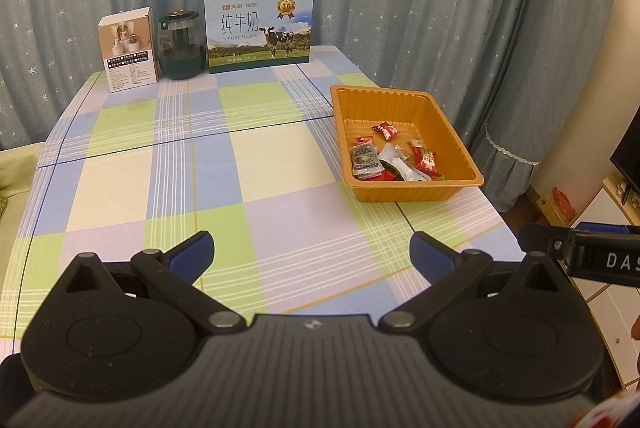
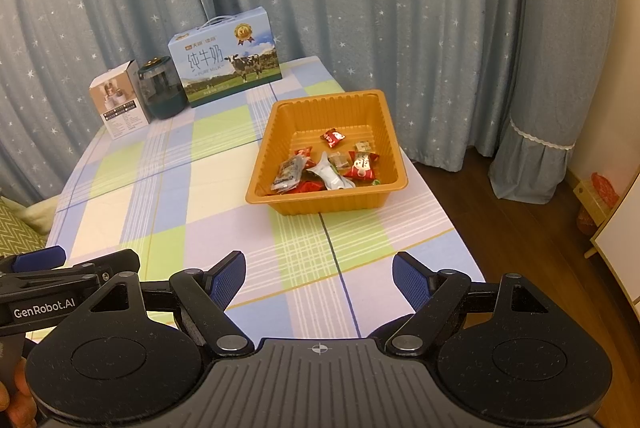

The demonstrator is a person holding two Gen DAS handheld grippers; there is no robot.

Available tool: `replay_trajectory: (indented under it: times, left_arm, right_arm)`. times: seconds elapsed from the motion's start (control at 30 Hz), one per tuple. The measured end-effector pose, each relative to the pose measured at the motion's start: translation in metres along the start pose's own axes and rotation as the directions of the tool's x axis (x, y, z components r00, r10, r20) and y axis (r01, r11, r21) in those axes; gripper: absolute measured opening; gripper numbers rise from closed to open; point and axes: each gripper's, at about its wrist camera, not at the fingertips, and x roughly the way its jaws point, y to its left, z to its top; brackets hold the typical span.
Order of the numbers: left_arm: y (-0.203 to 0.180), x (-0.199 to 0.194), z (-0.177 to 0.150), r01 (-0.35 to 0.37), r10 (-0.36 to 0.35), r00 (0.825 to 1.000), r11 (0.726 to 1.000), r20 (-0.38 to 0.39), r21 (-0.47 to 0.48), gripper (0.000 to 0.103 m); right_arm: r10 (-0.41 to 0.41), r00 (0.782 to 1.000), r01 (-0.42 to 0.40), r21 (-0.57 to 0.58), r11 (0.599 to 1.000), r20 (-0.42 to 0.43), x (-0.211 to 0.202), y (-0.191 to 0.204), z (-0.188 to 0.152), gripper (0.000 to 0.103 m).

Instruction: Organize snacks

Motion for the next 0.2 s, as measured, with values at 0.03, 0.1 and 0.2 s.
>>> replay_trajectory:
  times: [0.03, 0.1, 0.2]
  left_arm:
    - [-0.0002, -0.0001, -0.0005, 0.0, 0.0, 1.0, 1.0, 0.002, 0.0, 0.103]
    - [0.0018, 0.0009, -0.0009, 0.004, -0.004, 1.0, 1.0, 0.013, -0.003, 0.103]
    - [0.0026, 0.0007, -0.0015, 0.007, -0.007, 1.0, 1.0, 0.019, -0.007, 0.103]
  right_arm:
    - [0.001, 1.0, -0.001, 0.0, 1.0, 0.001, -0.0001, -0.0002, 0.0002, 0.08]
    - [0.002, 1.0, -0.002, 0.001, 1.0, 0.003, -0.0003, 0.0006, -0.0009, 0.08]
    - [0.004, 1.0, -0.004, 0.0, 1.0, 0.005, -0.0008, 0.0015, -0.0018, 0.08]
